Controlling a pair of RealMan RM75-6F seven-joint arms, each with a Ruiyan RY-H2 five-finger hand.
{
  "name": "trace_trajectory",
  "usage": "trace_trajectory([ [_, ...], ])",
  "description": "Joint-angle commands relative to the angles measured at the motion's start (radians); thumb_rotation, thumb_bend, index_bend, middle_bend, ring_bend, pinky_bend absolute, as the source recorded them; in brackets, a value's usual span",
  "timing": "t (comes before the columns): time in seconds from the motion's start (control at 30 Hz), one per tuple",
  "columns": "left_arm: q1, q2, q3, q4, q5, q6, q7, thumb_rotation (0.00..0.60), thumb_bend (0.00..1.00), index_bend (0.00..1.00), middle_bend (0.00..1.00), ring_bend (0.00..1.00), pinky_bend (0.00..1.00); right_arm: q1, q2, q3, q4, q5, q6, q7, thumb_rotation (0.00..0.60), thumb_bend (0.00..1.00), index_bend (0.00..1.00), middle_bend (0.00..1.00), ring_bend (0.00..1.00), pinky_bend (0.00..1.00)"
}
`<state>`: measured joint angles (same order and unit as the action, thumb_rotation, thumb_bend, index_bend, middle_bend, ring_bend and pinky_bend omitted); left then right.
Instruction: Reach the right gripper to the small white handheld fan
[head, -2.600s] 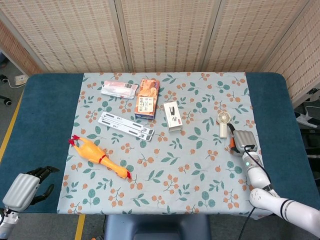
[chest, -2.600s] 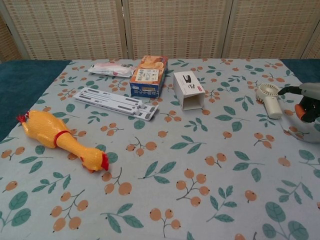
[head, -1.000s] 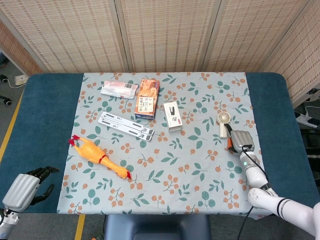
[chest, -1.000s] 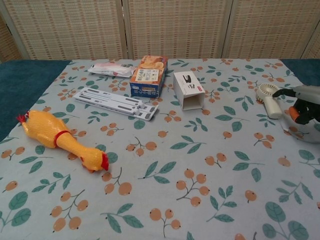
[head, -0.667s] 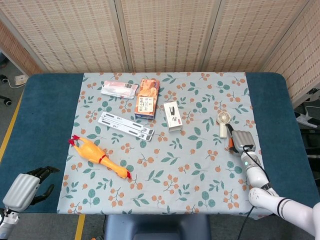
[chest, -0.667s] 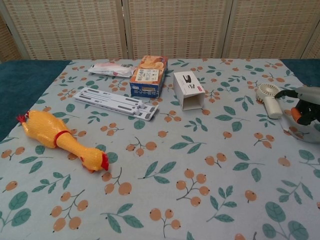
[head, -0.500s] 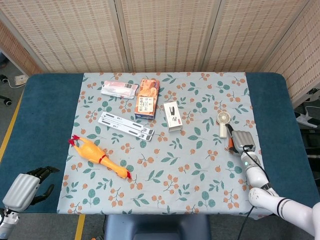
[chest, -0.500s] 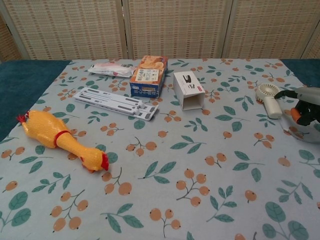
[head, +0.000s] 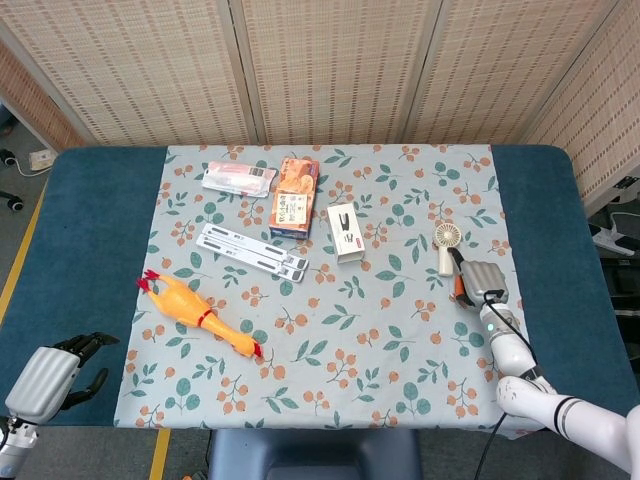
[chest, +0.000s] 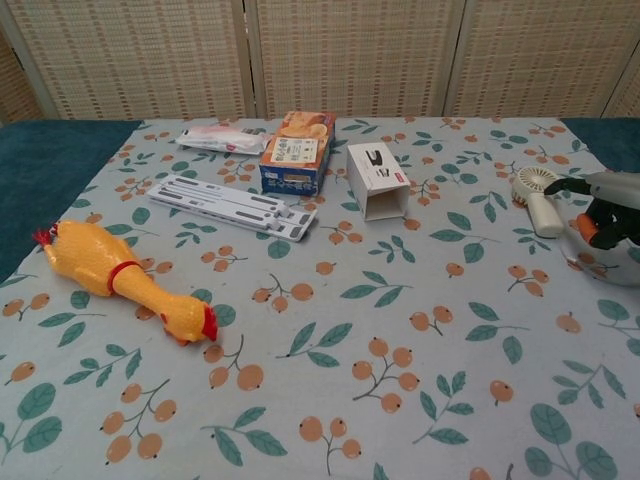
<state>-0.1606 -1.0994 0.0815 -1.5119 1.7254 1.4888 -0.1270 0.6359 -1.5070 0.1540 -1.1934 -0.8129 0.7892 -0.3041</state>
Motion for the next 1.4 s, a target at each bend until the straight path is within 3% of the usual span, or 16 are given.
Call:
trace_trajectory([
  [0.03,0.0,0.0,0.0,0.0,0.001,0.0,0.0,0.6,0.42,0.3,0.33,0.38,0.59,0.0,-0.002,-0.001,0.005,0.001,-0.002,0.0,0.6,0.72,0.07,0.73,0.59,0.69],
  [1.13,0.001,0.002,0.0,0.001,0.001,0.004,-0.007,0.6,0.42,0.3,0.33,0.38,0.59,-0.003,-0.026,-0.006,0.055,0.005,-0.029,0.014,0.6,0.73,0.07,0.73,0.59,0.69],
  [1.4,0.001,0.003,0.0,0.001,0.0,0.003,-0.008,0.6,0.43,0.3,0.33,0.38,0.59,-0.013,-0.014,-0.002,0.035,-0.042,-0.014,0.049,0.6,0.73,0.07,0.73,0.59,0.69],
])
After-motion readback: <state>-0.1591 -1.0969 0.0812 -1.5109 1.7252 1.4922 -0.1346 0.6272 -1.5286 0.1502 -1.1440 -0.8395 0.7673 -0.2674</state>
